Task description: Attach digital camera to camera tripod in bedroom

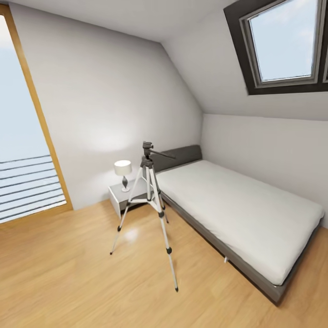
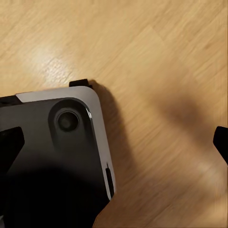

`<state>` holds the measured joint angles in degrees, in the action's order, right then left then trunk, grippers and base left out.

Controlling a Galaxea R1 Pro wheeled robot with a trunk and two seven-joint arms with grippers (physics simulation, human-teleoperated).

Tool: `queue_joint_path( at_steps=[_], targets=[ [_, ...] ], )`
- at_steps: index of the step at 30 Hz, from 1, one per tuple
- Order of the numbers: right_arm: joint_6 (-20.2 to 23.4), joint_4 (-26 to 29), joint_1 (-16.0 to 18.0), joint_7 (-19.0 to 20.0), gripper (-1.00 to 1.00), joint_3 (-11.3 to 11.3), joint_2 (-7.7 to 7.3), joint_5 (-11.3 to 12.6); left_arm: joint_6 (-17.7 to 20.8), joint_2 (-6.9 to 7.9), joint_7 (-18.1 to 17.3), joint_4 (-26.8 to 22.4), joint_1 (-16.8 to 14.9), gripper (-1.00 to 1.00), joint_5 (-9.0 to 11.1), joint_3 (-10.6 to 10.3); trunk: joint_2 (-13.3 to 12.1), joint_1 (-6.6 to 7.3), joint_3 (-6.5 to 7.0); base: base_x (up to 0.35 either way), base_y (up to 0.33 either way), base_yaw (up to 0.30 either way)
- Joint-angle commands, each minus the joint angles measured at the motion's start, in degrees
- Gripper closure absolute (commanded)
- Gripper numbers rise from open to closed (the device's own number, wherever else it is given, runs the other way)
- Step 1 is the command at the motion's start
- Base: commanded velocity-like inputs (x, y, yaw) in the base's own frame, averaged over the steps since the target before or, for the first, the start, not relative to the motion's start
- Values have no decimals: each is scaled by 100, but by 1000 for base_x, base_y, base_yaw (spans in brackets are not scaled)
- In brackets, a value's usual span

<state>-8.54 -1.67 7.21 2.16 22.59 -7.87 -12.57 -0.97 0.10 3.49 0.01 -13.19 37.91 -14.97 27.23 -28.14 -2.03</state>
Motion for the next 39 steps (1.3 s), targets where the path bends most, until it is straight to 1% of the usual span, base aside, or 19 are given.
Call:
queue_joint_path(
  at_steps=[1,25,39],
  targets=[
    [-34,-18,8,13,-100,47,-4,-44,-9,-1,22,-1,-6,100,24,-49,10,-6,-12,322,120,0],
    [-31,-18,8,17,-100,44,1,-46,2,7,29,-1,-3,100,24,-48,10,-6,-12,321,158,0],
    [-24,-18,8,-17,-100,42,-5,-71,9,7,33,-1,-5,100,24,-48,10,-6,-12,320,56,0]
  ],
)
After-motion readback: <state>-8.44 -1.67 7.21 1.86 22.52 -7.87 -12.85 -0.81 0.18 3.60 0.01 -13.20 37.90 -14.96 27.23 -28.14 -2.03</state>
